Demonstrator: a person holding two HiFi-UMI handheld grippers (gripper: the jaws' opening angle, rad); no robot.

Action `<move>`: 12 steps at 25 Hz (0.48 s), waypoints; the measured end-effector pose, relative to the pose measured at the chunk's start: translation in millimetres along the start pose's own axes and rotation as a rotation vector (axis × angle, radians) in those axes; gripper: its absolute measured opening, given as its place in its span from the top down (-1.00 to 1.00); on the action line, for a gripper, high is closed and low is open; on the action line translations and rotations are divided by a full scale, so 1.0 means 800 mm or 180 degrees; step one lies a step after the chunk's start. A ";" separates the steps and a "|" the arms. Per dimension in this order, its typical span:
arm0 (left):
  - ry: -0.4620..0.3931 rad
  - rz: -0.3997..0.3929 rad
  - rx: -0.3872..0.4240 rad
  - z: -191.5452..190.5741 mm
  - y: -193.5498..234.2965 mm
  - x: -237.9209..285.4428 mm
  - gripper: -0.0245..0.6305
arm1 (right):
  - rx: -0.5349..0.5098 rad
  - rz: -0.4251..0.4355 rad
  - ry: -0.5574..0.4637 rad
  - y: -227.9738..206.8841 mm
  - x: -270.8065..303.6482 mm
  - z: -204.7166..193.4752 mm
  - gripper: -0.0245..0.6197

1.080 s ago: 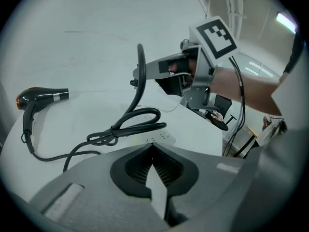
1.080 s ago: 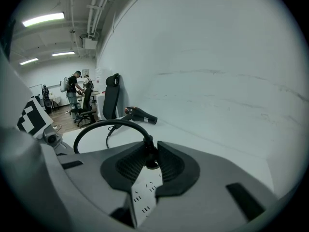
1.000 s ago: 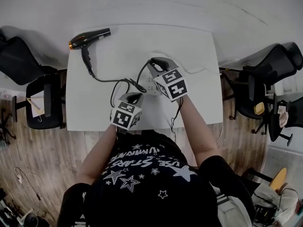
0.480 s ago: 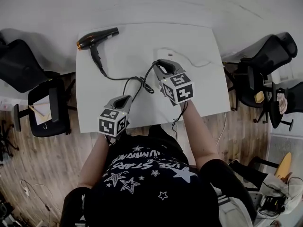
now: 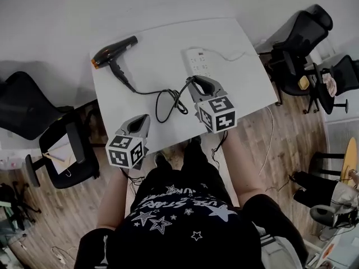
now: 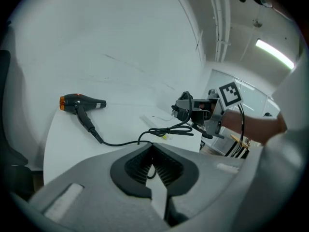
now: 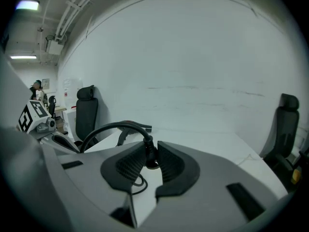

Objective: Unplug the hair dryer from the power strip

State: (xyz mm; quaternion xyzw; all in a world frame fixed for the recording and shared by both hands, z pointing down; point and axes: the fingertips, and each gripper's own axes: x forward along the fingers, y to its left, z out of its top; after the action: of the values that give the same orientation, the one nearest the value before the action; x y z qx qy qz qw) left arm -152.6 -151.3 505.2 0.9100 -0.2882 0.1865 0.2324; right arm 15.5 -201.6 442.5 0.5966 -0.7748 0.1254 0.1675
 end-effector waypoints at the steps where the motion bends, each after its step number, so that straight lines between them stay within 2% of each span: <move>1: -0.0002 -0.0045 0.0017 0.000 0.000 -0.006 0.90 | 0.0046 -0.0081 -0.0048 0.005 -0.010 0.000 0.68; 5: -0.0048 -0.0156 0.0014 0.002 -0.003 -0.025 0.90 | 0.0165 -0.0259 -0.0153 0.023 -0.047 0.000 0.67; 12: -0.0121 -0.0299 0.0070 0.011 -0.028 -0.035 0.90 | 0.0159 -0.0433 -0.0157 0.028 -0.090 -0.014 0.67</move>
State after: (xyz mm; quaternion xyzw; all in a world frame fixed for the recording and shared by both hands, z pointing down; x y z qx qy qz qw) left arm -158.6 -127.1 477.7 0.9285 -0.2474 0.1612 0.2253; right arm 11.5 -127.9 423.6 0.6549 -0.7329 0.1183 0.1415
